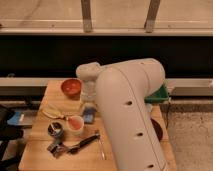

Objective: Place sponge in table surface

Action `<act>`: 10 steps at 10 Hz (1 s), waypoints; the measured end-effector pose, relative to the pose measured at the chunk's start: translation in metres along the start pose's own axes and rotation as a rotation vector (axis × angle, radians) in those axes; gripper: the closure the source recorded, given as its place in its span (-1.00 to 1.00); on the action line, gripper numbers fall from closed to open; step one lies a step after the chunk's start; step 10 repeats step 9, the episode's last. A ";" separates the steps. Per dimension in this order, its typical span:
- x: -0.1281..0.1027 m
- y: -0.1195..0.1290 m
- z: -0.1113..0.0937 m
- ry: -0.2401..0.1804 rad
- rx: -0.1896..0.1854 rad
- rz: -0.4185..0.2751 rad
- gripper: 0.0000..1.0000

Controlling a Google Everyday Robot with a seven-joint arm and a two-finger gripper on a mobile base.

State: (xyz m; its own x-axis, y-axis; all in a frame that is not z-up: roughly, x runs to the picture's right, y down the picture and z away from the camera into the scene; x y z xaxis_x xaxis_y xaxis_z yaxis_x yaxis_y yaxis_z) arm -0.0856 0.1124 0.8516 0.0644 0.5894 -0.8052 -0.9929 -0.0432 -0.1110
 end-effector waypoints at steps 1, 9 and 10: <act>-0.003 0.001 -0.022 -0.046 -0.004 -0.004 -0.42; -0.036 -0.063 -0.106 -0.292 -0.059 0.139 -0.42; -0.036 -0.063 -0.106 -0.292 -0.059 0.139 -0.42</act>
